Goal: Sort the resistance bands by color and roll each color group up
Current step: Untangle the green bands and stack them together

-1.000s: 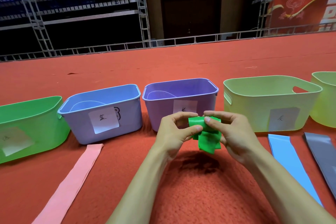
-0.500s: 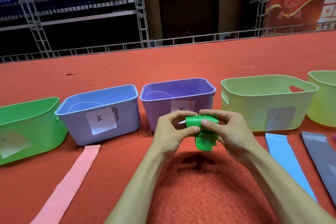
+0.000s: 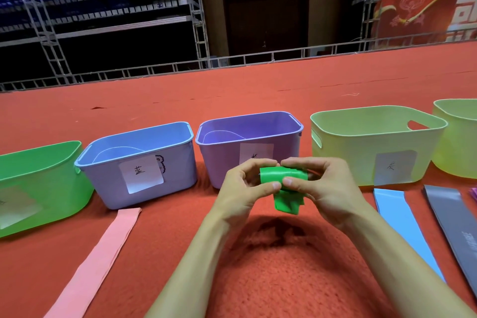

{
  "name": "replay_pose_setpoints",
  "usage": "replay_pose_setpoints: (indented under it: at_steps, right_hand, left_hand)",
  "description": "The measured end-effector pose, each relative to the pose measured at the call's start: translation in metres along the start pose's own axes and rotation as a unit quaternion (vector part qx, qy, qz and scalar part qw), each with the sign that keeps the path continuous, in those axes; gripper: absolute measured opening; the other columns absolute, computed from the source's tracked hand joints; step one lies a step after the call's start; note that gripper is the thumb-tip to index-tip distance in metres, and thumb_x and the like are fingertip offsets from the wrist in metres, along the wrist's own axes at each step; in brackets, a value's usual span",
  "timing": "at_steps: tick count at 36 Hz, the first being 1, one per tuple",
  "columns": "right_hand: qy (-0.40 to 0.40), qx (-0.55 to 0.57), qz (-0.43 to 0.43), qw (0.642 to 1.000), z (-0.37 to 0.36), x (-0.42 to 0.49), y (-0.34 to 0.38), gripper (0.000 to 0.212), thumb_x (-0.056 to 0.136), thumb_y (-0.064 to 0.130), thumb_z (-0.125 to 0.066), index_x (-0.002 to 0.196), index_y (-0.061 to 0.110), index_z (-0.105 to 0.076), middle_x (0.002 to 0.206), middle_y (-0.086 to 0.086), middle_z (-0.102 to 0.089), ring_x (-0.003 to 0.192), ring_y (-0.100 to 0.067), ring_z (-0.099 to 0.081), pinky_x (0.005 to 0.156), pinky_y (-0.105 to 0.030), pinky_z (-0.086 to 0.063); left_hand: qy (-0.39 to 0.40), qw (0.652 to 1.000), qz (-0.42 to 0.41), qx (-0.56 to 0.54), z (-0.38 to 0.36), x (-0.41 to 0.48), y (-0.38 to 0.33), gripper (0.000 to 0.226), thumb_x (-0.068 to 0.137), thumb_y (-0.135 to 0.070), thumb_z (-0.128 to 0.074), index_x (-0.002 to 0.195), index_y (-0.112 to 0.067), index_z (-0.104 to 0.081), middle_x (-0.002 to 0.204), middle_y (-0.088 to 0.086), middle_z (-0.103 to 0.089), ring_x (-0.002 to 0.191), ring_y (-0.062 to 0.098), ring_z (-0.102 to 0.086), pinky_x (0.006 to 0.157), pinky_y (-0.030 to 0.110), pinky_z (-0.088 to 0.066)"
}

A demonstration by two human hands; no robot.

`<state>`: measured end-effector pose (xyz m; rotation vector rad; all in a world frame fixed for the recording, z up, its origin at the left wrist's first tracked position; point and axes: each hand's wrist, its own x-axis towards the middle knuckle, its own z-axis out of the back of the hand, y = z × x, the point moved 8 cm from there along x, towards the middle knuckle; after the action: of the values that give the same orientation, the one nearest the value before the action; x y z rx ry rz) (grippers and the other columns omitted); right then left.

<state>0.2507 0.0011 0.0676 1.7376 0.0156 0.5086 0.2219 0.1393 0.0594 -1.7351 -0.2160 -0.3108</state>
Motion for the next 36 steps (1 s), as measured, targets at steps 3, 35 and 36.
replay_pose_setpoints:
  at_steps: [3, 35, 36]
  right_hand:
    - [-0.001, 0.004, 0.003, 1.0, 0.0, -0.001, 0.001, 0.034, 0.063, -0.015, -0.076, 0.089, 0.006, -0.072, 0.085, -0.008, -0.075, 0.079, -0.02, -0.069, 0.071, -0.03, -0.057]
    - [0.028, 0.034, -0.045, 0.998, -0.007, -0.003, -0.003, 0.046, 0.052, 0.006, -0.082, 0.096, 0.008, -0.071, 0.096, -0.02, -0.072, 0.088, -0.028, -0.067, 0.087, -0.042, -0.054]
    - [0.023, 0.035, -0.045, 0.998, -0.007, -0.003, -0.003, 0.044, 0.053, 0.009, -0.079, 0.097, 0.008, -0.071, 0.095, -0.019, -0.073, 0.088, -0.027, -0.067, 0.088, -0.043, -0.053]
  left_hand:
    - [-0.005, 1.0, 0.002, -0.001, -0.002, -0.001, -0.002, 0.042, 0.06, -0.02, -0.079, 0.099, -0.011, -0.068, 0.102, 0.008, -0.072, 0.095, 0.021, -0.067, 0.079, 0.028, -0.054]
    - [-0.055, 0.995, -0.013, 0.081, 0.015, 0.0, -0.007, 0.04, 0.065, 0.019, -0.076, 0.098, -0.003, -0.068, 0.088, 0.006, -0.075, 0.08, 0.012, -0.07, 0.069, 0.022, -0.054]
    - [-0.052, 0.995, -0.017, 0.08, 0.014, 0.0, -0.007, 0.041, 0.065, 0.019, -0.075, 0.098, -0.003, -0.068, 0.088, 0.005, -0.075, 0.08, 0.012, -0.07, 0.069, 0.022, -0.054]
